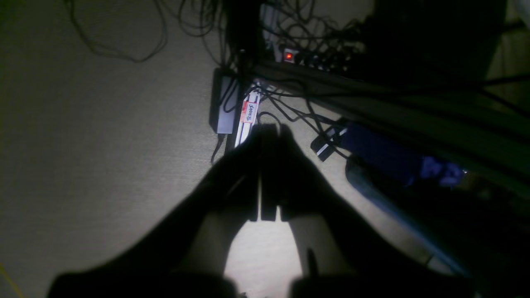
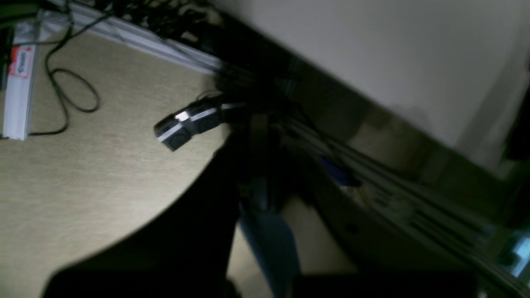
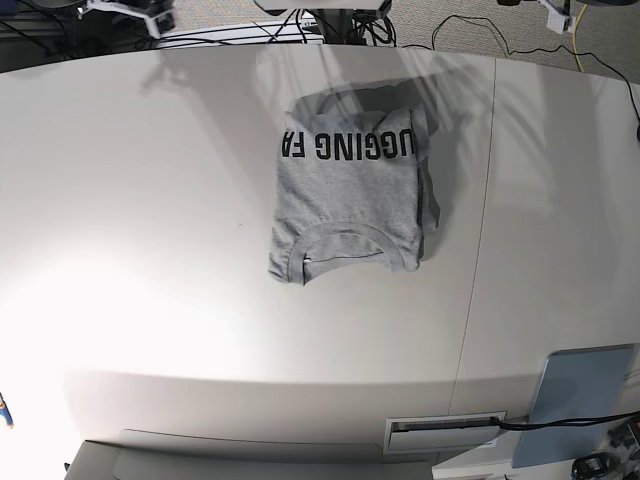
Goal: Fold the T-shirt properly
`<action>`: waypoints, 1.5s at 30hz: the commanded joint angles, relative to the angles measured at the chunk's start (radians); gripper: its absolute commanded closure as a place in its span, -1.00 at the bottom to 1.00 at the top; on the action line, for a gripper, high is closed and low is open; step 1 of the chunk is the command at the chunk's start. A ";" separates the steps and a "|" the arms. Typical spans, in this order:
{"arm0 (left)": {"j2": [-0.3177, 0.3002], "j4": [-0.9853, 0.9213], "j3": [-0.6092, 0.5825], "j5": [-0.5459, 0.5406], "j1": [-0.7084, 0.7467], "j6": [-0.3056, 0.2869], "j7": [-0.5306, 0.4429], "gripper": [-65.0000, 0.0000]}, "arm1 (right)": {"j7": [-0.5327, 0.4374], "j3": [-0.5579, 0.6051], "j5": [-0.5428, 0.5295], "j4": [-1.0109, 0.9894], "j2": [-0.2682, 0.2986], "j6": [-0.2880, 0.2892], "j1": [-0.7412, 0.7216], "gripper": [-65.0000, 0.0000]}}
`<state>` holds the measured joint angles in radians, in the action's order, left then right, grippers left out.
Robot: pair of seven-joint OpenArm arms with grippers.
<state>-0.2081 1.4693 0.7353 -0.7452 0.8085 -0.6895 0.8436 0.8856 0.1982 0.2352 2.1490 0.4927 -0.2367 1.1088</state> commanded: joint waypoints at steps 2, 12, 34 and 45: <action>-0.008 -0.014 0.007 -0.005 0.016 -0.009 -0.027 1.00 | -0.052 -0.067 -0.098 -0.037 0.000 0.077 0.014 1.00; 0.017 -0.253 0.006 0.243 -0.059 -0.009 -0.183 1.00 | -0.161 -0.225 -0.333 -0.539 -0.114 0.445 -0.218 1.00; 0.048 -1.096 0.006 0.909 -0.538 0.182 -0.707 0.64 | -0.813 -0.224 -0.225 -1.907 -0.256 0.540 -0.977 1.00; 0.098 -1.196 0.006 1.007 -0.676 0.352 -0.714 0.64 | -0.820 -0.224 -0.208 -1.941 -0.265 0.546 -1.015 1.00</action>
<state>-0.1059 0.2726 0.7410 0.2619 0.1318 -0.3321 0.1295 0.0708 -0.0242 0.0280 0.2073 0.2157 0.3077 0.0937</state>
